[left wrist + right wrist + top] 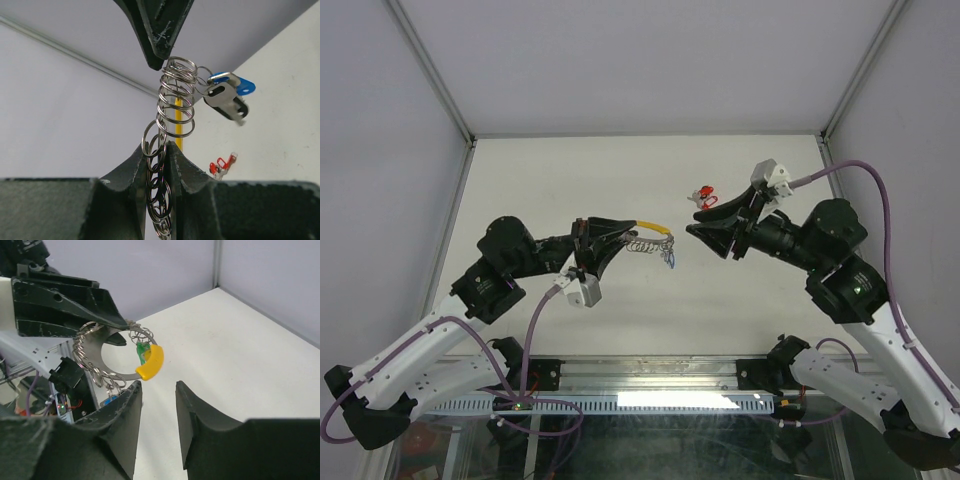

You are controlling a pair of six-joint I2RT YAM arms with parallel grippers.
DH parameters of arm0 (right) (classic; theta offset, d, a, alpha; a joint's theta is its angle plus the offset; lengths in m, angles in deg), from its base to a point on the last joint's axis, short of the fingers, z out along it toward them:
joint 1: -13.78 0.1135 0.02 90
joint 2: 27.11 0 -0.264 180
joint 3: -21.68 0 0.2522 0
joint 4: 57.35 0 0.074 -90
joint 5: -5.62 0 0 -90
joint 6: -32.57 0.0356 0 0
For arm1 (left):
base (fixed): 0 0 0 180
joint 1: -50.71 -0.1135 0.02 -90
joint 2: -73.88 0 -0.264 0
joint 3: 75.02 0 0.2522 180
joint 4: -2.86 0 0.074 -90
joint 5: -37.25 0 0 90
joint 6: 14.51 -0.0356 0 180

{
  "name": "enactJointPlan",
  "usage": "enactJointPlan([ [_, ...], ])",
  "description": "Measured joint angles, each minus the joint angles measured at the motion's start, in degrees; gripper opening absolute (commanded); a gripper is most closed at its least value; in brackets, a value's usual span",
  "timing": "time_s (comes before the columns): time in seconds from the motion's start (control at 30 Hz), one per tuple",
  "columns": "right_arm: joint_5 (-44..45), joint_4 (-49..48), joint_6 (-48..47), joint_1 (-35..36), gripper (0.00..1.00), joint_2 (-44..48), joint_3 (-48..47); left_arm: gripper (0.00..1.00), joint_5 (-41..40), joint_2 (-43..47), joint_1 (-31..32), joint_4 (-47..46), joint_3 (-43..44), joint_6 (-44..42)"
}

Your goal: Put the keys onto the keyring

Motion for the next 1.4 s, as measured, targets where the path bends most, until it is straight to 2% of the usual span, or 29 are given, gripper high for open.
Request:
enactJointPlan([
  [0.17,4.0,0.0,2.6,0.0,0.45,0.6,0.0,0.0,-2.3,0.7,0.0,-8.9,-3.9,5.8],
  [0.33,4.0,-0.1,7.5,0.0,0.47,0.4,-0.3,0.0,-4.5,1.2,0.0,-19.2,-10.0,11.5],
  [0.57,4.6,-5.2,20.8,0.0,0.48,0.3,-0.6,0.0,-8.5,1.4,0.0,-33.9,-15.5,17.9],
  [0.73,4.6,-10.7,31.2,0.0,0.46,-0.7,-0.5,0.0,-10.6,0.9,0.0,-40.0,-15.6,19.6],
  [0.97,-1.1,-19.3,40.2,0.0,0.4,-4.0,0.0,0.0,-11.7,0.0,0.0,-43.2,-15.8,20.5],
  [1.4,-7.2,-22.9,43.9,0.0,0.38,-6.1,0.0,0.0,-11.6,-0.8,0.0,-43.4,-15.9,20.9],
])
